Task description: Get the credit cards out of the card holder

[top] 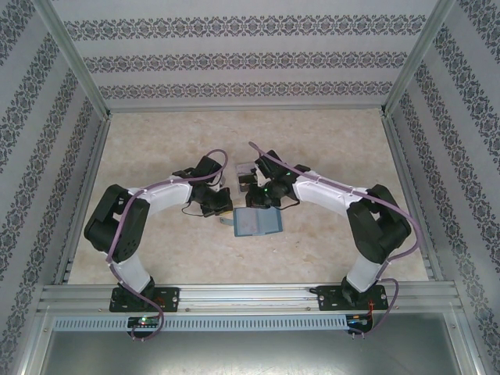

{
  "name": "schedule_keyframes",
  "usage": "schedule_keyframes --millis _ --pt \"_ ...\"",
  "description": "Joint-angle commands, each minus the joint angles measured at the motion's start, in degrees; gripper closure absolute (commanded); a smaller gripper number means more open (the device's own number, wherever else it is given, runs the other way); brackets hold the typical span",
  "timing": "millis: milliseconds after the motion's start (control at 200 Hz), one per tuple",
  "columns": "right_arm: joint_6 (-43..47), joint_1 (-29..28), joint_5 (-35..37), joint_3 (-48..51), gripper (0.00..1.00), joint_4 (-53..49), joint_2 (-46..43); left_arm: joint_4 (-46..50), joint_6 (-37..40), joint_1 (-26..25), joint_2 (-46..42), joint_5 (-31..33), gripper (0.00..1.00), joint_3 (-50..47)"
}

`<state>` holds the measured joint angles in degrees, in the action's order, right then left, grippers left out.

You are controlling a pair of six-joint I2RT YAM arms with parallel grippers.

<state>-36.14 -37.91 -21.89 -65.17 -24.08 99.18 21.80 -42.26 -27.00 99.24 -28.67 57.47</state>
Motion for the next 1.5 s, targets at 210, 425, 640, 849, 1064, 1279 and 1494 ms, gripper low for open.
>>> schedule_keyframes --millis 210,425,640,849,1064,1279,1494 --pt "-3.3 -3.12 -2.44 0.31 0.77 0.96 3.94 -1.27 1.13 -0.43 1.64 -0.31 1.0 -2.11" --pt "-4.11 -4.23 -3.38 -0.19 0.74 0.61 6.81 -2.29 1.14 -0.5 2.97 -0.73 1.0 -3.63" --pt "-4.46 -5.29 -2.72 -1.52 0.73 -0.75 8.66 -1.6 2.27 -0.53 3.46 -0.14 1.0 -3.76" --pt "-3.44 -5.56 -0.22 -2.48 0.72 -4.33 9.41 -1.26 2.49 -0.52 3.85 0.01 1.0 -3.58" --pt "-1.66 -5.66 4.04 -3.98 0.7 -9.47 9.46 -1.24 2.65 -0.46 4.2 -0.15 1.0 -3.31" --pt "-0.64 -5.78 6.6 -5.03 0.68 -12.69 9.96 -1.4 2.5 -0.57 4.3 -0.3 1.0 -3.22" --pt "0.64 -6.38 8.81 -6.8 0.64 -15.39 10.31 -1.5 2.61 -0.45 4.21 -0.34 1.0 -3.27"
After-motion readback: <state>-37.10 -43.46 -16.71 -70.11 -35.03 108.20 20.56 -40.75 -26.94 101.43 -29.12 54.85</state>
